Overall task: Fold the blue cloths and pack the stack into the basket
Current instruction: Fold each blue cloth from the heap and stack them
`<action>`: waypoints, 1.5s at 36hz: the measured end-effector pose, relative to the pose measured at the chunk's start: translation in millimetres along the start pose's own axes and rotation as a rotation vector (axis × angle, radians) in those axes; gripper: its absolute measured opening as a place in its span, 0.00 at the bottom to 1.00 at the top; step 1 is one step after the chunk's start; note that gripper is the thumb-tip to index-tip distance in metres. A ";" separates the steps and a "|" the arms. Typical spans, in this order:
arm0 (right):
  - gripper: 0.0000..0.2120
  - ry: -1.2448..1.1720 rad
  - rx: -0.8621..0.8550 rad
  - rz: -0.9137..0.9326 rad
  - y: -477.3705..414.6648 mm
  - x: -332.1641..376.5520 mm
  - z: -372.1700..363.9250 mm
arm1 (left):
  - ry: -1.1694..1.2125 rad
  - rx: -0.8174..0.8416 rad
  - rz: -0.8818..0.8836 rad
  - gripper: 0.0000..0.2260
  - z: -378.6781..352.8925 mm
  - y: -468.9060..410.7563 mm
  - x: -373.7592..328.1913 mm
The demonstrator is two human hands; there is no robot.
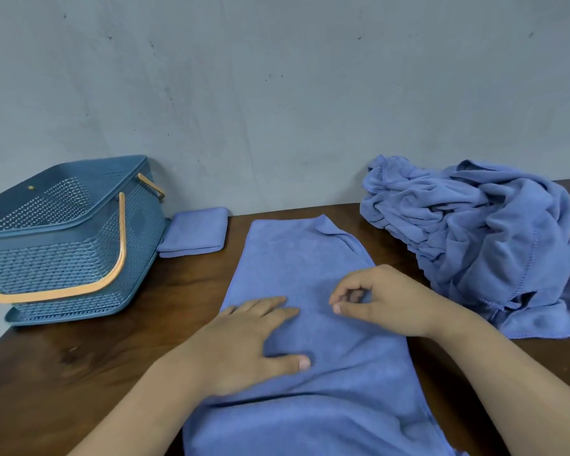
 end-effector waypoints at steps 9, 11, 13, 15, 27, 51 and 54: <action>0.15 0.418 -0.072 -0.092 -85.5 -45.3 4.6 | 0.158 -0.293 0.132 0.24 37.9 -103.0 34.3; 0.17 0.505 -0.008 -0.139 -101.8 -59.1 -1.5 | 0.138 -0.324 0.172 0.25 45.0 -131.9 44.7; 0.17 0.576 -0.015 -0.158 -112.7 -70.1 -0.6 | 0.128 -0.319 0.202 0.26 48.9 -158.5 56.0; 0.20 0.663 -0.033 -0.184 -120.9 -80.5 4.6 | 0.114 -0.274 0.226 0.28 45.9 -180.3 69.0; 0.34 0.511 0.053 -0.392 -164.7 -143.7 27.7 | 0.036 -0.101 0.412 0.38 24.1 -208.2 106.6; 0.24 0.369 -0.176 -0.127 -122.9 -102.3 29.0 | 0.479 -0.554 0.201 0.14 52.6 -171.3 104.4; 0.21 0.325 -0.190 -0.083 -96.8 -82.9 20.4 | 0.511 -0.571 0.122 0.09 47.8 -148.0 99.5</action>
Point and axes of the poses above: each hand's wrist, its own y-axis away from the middle knuckle, its own z-axis out of the back of the hand, x = y × z, the point moved 6 cm from there along -y, towards the middle knuckle, and after that the axes turned 6 degrees about z, right-handed, at the moved point
